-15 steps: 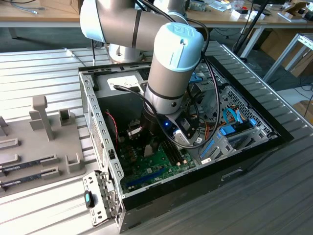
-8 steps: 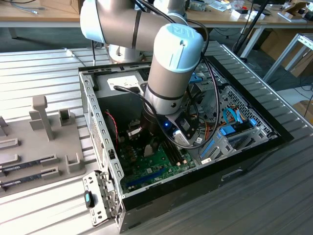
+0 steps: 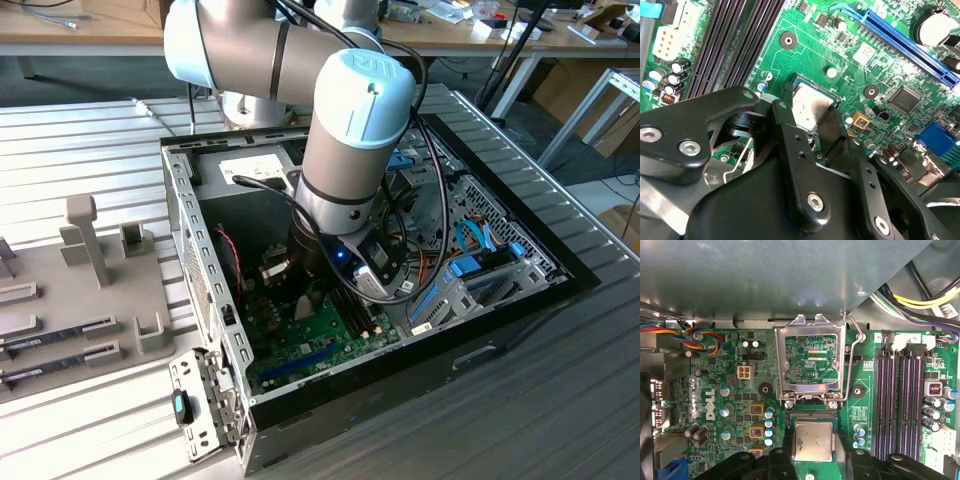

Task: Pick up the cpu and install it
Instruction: 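Place the cpu into insertion slot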

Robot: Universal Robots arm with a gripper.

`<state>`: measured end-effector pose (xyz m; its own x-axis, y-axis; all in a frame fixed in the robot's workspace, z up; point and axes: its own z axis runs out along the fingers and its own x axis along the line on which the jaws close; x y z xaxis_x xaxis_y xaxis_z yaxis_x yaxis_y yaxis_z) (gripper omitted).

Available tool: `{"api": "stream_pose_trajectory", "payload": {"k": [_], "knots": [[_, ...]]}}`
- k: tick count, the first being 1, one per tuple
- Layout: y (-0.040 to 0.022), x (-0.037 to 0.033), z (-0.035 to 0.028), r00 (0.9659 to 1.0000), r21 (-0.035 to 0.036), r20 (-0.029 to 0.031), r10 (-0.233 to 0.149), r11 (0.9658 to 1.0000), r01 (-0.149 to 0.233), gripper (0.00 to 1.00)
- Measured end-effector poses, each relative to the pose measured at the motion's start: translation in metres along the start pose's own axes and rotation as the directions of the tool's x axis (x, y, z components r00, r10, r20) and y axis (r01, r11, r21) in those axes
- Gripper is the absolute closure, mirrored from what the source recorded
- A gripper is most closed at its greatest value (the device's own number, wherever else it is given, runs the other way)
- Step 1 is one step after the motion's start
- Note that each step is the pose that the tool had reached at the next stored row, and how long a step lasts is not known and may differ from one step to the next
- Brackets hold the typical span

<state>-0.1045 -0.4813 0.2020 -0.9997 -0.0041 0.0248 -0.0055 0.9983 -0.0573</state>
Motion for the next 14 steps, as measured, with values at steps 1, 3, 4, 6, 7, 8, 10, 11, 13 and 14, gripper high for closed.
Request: {"api": "stream_pose_trajectory", "payload": {"k": [1,3,4,6,7,8,10,11,13,14], "knots": [[0.0000,0.0000,0.0001,1.0000,-0.0001,0.0000,0.000,1.0000,0.000,0.58],[0.0001,0.0000,0.0002,1.0000,-0.0002,0.0001,0.000,1.0000,0.000,0.58],[0.0000,0.0000,0.0002,1.0000,-0.0002,0.0000,0.000,1.0000,0.000,0.58],[0.0001,0.0000,0.0003,1.0000,-0.0002,0.0001,0.000,1.0000,0.000,0.58],[0.0001,0.0000,0.0004,1.0000,-0.0002,0.0001,0.000,1.0000,0.000,0.58],[0.0001,0.0000,0.0004,1.0000,-0.0003,0.0001,0.000,1.0000,0.000,0.58],[0.0001,0.0000,0.0005,1.0000,-0.0002,0.0001,0.000,1.0000,0.000,0.58],[0.0001,0.0000,0.0005,1.0000,-0.0002,0.0001,0.000,1.0000,0.000,0.58],[0.0001,0.0000,-0.0002,1.0000,-0.0007,0.0003,0.000,1.0000,0.000,0.58],[0.0001,0.0000,-0.0009,1.0000,-0.0007,0.0003,0.000,1.0000,0.000,0.58]]}}
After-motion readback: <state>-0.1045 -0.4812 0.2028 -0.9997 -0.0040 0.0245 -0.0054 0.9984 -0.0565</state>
